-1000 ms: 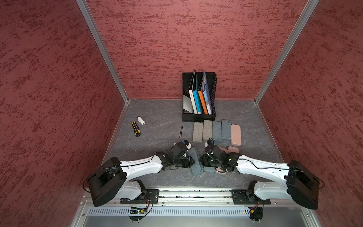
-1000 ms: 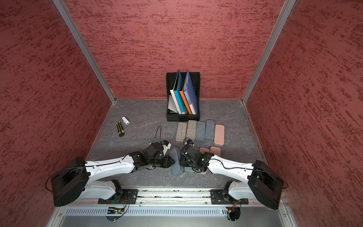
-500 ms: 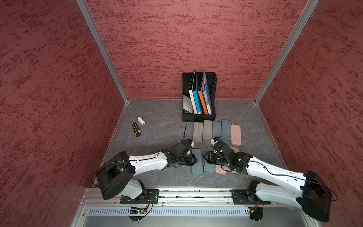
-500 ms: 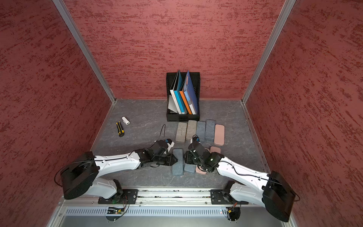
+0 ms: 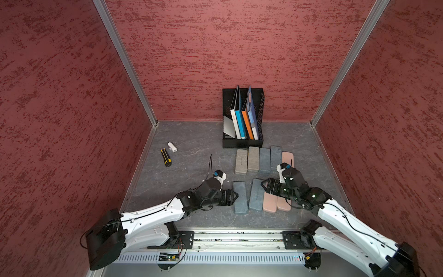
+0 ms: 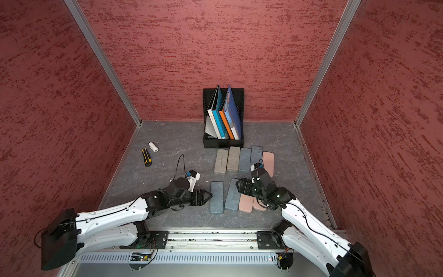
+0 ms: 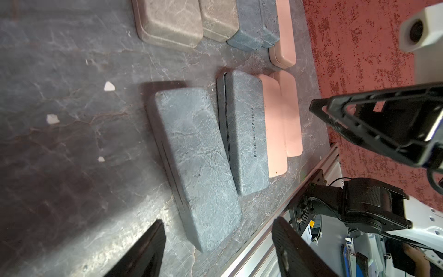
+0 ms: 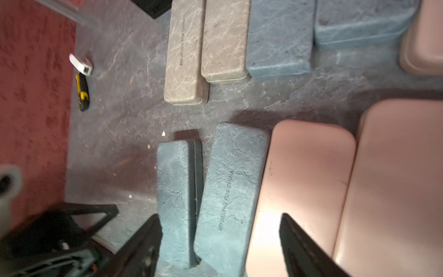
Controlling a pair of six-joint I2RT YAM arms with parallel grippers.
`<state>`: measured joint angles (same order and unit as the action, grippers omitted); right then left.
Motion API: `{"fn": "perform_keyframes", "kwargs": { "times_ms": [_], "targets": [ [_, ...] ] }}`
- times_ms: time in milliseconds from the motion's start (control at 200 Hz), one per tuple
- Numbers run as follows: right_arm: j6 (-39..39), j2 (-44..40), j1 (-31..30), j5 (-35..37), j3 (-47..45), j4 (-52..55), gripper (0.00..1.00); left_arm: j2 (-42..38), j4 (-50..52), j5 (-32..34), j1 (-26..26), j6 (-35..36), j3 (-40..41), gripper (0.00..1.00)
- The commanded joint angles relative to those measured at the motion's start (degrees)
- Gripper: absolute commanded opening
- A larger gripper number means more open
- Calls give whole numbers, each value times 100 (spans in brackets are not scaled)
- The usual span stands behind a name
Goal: Close the glasses case
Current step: Move the glasses case to the center of the board.
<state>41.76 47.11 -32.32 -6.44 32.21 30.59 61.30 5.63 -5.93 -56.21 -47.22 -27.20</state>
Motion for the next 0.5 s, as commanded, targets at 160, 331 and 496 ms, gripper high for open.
{"fn": "perform_keyframes", "kwargs": {
  "times_ms": [160, 331, 496],
  "targets": [
    [-295, -107, 652, -708, -184, 138, 92, 1488, -1204, -43, -147, -212, -189, 26],
    [-408, -217, 760, -672, -203, 298, 92, 2327, -1809, -179, -133, -147, -542, 19],
    [-473, -313, 923, -762, -287, 323, 93, 2879, -1890, -284, -86, -24, -983, 19]
  ]
}}
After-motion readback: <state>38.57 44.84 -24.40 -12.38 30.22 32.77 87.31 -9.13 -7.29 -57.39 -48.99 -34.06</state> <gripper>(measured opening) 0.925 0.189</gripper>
